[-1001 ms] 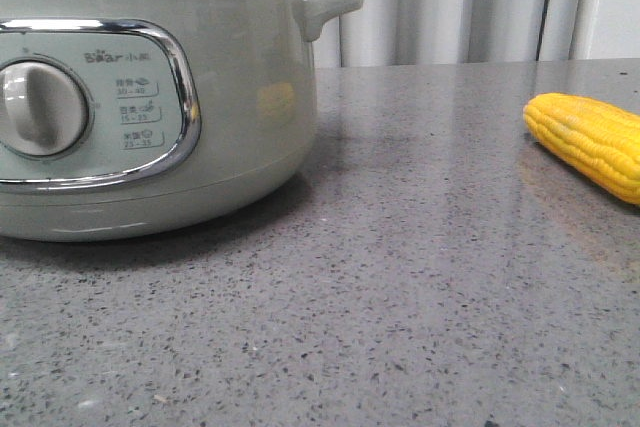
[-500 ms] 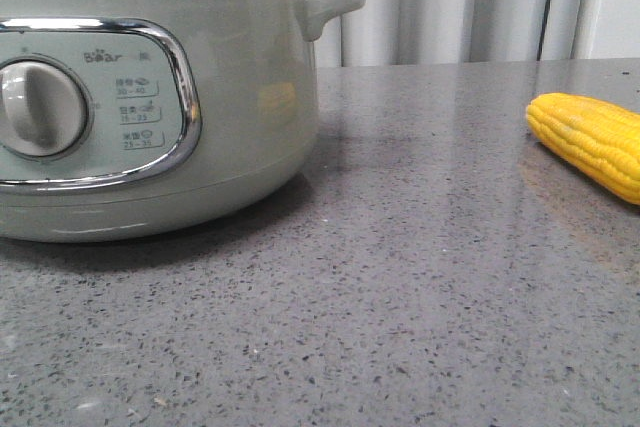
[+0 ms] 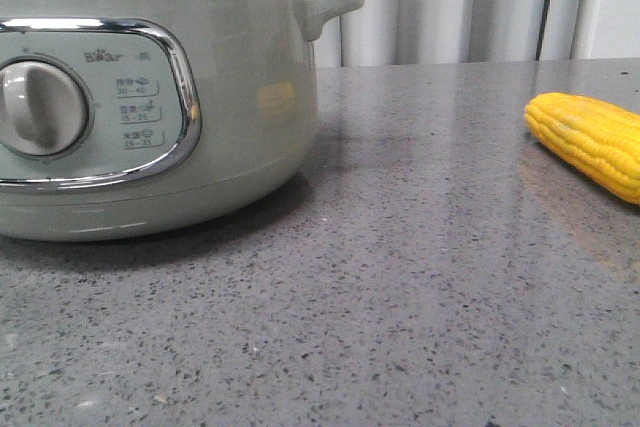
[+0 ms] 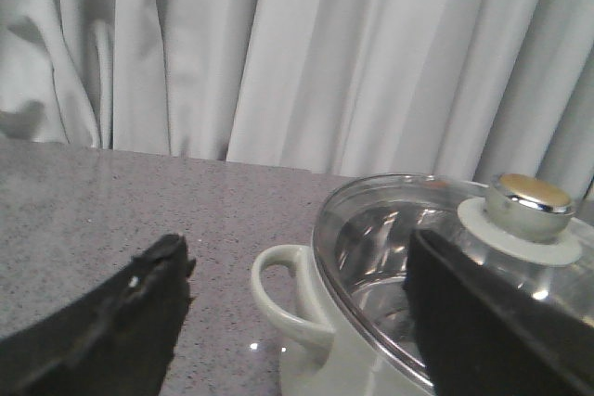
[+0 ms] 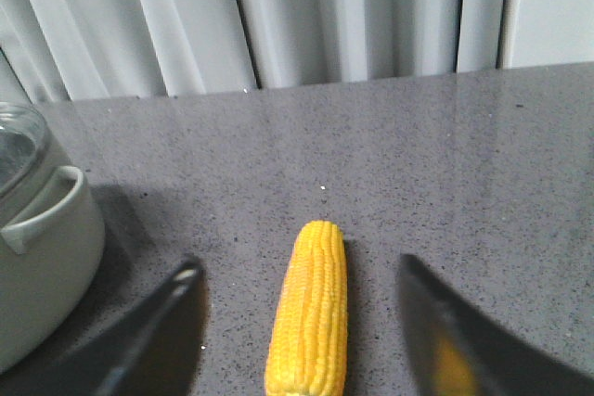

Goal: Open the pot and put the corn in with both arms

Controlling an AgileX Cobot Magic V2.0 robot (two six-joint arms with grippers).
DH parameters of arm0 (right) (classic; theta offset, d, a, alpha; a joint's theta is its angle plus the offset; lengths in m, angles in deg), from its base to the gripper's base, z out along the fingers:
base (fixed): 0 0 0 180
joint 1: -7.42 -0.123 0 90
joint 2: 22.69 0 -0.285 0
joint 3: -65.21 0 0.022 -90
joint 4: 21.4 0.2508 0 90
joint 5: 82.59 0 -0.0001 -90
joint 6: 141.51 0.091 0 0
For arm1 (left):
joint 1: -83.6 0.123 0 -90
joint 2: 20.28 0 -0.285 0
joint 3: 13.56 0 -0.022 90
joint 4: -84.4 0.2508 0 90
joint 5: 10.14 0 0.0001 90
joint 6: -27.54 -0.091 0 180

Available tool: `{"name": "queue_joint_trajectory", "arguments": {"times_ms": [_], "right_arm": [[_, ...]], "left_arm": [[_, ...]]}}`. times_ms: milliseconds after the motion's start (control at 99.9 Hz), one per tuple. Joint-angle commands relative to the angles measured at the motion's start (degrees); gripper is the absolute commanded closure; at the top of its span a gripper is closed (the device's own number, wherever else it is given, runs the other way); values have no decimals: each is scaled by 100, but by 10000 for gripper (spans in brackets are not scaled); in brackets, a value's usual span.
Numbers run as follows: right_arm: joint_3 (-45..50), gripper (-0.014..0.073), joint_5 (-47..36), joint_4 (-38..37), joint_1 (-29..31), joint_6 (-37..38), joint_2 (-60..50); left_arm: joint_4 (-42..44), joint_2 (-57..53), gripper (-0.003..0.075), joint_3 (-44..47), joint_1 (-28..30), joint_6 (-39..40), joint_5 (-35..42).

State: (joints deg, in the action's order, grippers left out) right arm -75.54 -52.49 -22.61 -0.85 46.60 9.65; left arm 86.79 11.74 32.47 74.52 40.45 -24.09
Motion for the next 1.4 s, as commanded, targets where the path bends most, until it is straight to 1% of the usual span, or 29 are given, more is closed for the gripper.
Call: {"name": "queue_joint_trajectory", "arguments": {"times_ms": [0,80,190,340,460,630,720,931,1001,1141,1391], "right_arm": [[-278,79,-345,-133,31,-45,257],[-278,70,-461,-146,31,-45,345],[-278,70,-525,-146,31,-45,379],[-278,70,-551,-146,31,-45,379],[-278,70,-528,-146,31,-45,379],[-278,70,-298,-146,31,-45,379],[-278,70,-165,-146,31,-45,379],[-278,70,-154,-146,31,-45,379],[-278,70,-154,-146,31,-45,379],[-278,70,-154,-146,31,-45,379],[-278,70,-154,-146,31,-45,379]], "left_arm": [[20,356,226,-388,-104,-459,421],[-4,624,226,-583,-334,-535,421],[-15,971,227,-824,-875,-535,566],[59,1506,228,-916,-1725,-545,1282],[73,2022,228,-938,-2118,-545,1744],[73,2656,227,-1189,-2159,-545,2013],[91,2957,227,-1378,-2159,-545,2013],[204,3564,212,-1713,-2166,-545,2063],[204,3736,198,-1730,-2166,-545,2270],[193,4014,197,-1730,-2166,-545,2638],[157,4404,198,-1730,-2166,-545,2714]]}}
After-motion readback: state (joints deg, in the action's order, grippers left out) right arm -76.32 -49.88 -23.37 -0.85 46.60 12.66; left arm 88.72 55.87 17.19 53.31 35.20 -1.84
